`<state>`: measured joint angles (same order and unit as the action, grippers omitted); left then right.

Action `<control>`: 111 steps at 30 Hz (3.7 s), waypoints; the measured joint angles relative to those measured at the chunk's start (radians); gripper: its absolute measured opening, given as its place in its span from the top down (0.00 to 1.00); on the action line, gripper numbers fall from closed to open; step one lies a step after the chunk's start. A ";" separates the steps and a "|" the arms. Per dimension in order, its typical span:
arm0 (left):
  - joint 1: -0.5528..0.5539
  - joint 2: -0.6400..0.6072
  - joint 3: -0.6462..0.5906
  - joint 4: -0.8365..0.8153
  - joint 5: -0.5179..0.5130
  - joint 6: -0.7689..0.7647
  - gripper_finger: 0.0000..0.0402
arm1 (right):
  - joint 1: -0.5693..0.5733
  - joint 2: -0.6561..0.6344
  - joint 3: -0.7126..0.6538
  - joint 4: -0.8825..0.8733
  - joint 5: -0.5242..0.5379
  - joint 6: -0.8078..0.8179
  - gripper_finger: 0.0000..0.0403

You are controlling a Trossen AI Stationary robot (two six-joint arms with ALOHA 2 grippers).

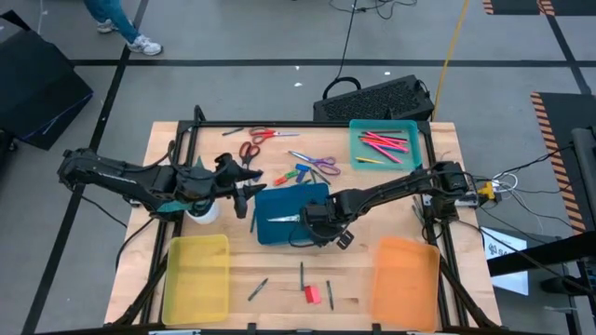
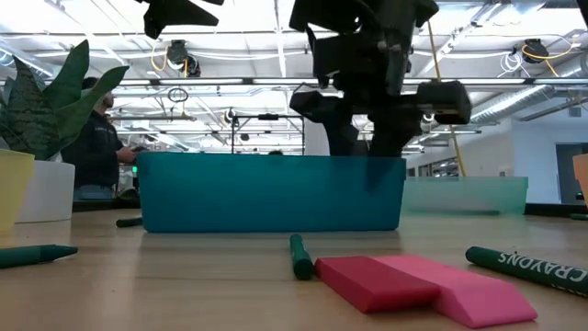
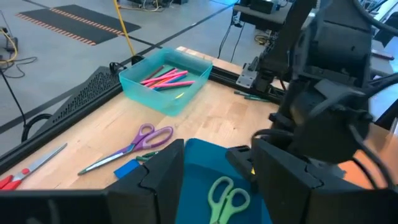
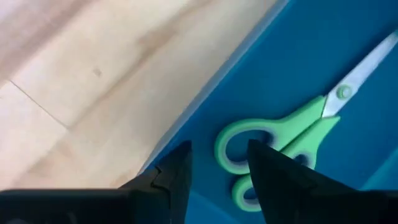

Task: Sort crayons/erasers/pens/pencils in bins
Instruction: Put the purple scissors into the blue bin

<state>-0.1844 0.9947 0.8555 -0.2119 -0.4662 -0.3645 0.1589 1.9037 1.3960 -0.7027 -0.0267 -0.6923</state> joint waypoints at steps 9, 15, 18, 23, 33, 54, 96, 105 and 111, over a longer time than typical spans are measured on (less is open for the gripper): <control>0.000 0.000 0.000 -0.001 -0.004 0.001 0.53 | 0.082 -0.017 -0.011 0.065 -0.150 0.051 0.64; 0.000 0.000 0.000 -0.002 -0.004 -0.004 0.53 | 0.051 -0.154 -0.011 0.067 0.063 0.085 0.60; 0.000 0.000 0.000 -0.003 -0.004 -0.004 0.53 | -0.021 -0.246 -0.011 0.031 0.145 0.141 0.57; 0.000 0.000 0.000 -0.003 -0.004 -0.005 0.53 | -0.208 -0.364 -0.069 -0.013 0.165 0.186 0.54; 0.000 0.000 0.000 -0.002 -0.004 -0.007 0.53 | -0.499 -0.292 -0.229 0.091 0.015 0.220 0.55; 0.000 0.000 0.000 -0.008 -0.005 -0.007 0.53 | -0.571 0.023 -0.157 0.133 0.014 0.232 0.66; 0.000 0.000 0.000 -0.015 -0.005 -0.019 0.53 | 0.084 -0.304 -0.159 0.084 0.313 0.654 0.96; 0.000 0.000 0.000 0.021 -0.005 -0.030 0.53 | 0.192 -0.051 0.057 -0.125 0.243 0.923 0.96; -0.001 0.000 0.000 0.007 0.021 -0.037 0.53 | 0.195 0.054 0.084 -0.128 0.150 0.978 0.95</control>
<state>-0.1852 0.9947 0.8555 -0.2050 -0.4454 -0.4011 0.3540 1.9577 1.4803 -0.8304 0.1230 0.2861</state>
